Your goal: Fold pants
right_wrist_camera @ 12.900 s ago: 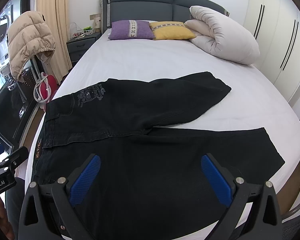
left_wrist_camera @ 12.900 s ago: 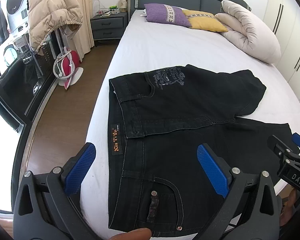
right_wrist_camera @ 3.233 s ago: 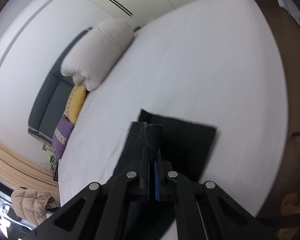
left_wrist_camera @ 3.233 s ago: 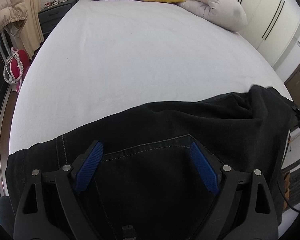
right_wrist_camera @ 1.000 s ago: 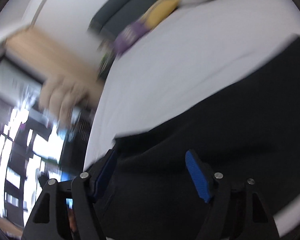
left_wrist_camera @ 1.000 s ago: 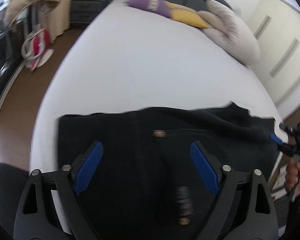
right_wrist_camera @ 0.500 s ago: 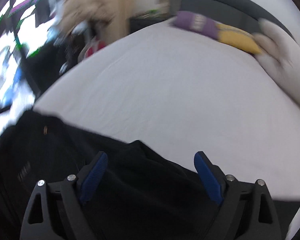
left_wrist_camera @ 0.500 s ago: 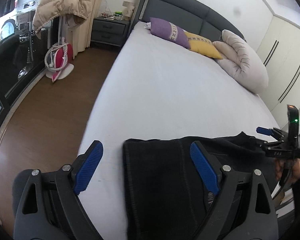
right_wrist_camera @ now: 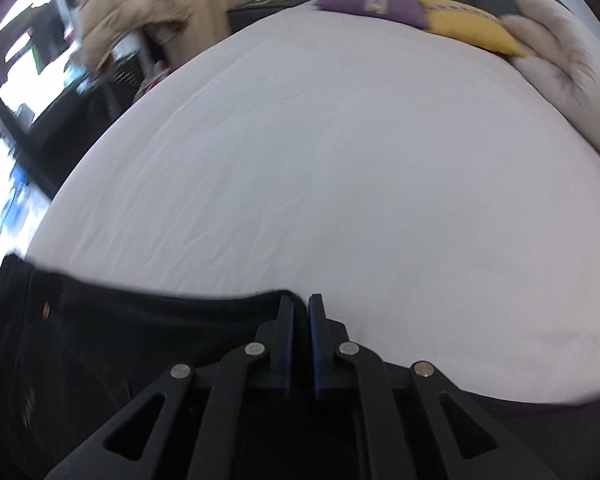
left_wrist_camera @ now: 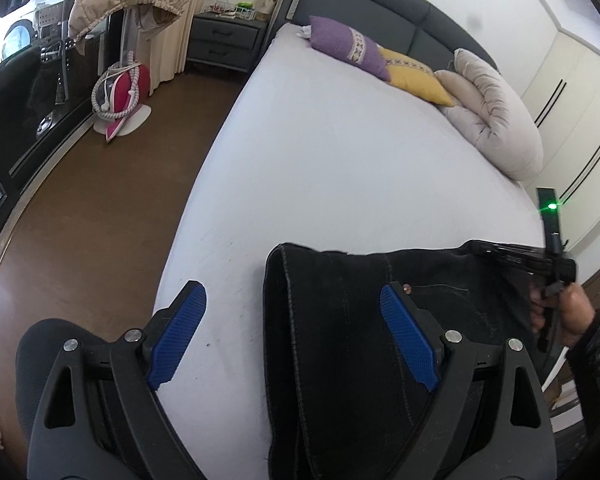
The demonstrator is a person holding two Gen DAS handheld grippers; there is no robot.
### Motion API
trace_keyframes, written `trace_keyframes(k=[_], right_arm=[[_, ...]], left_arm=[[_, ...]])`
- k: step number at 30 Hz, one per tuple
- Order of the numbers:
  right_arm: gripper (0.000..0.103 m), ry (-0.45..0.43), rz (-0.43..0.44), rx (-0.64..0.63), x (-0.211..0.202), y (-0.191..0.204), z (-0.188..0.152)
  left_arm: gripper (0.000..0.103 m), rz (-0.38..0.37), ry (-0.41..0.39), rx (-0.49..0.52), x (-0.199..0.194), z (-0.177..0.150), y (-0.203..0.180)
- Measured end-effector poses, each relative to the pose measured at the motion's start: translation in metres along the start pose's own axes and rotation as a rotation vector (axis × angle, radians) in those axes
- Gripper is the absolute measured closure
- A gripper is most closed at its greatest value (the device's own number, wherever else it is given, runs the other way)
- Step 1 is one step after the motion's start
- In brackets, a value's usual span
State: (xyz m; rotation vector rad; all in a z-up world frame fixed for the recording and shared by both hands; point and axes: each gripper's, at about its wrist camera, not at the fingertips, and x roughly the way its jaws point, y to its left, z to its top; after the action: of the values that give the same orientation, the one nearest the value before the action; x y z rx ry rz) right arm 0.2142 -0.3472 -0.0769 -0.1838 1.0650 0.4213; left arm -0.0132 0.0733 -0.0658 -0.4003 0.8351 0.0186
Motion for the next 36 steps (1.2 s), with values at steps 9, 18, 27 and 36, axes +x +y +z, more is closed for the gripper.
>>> trace_keyframes(k=[9, 18, 27, 36], right_arm=[[0.102, -0.027, -0.109, 0.362, 0.003, -0.058, -0.014], [0.015, -0.213, 0.488, 0.298, -0.091, 0.03, -0.083], [0.103, -0.111, 0.47, 0.671, -0.046, -0.066, -0.176], [0.102, -0.381, -0.079, 1.117, -0.133, -0.242, -0.261]], left_arm=[[0.014, -0.011, -0.042, 0.0, -0.016, 0.013, -0.003], [0.014, -0.19, 0.0, 0.144, -0.013, 0.003, -0.06], [0.013, -0.052, 0.137, 0.389, 0.057, -0.035, -0.108], [0.013, -0.031, 0.15, 0.351, 0.052, -0.025, -0.105]])
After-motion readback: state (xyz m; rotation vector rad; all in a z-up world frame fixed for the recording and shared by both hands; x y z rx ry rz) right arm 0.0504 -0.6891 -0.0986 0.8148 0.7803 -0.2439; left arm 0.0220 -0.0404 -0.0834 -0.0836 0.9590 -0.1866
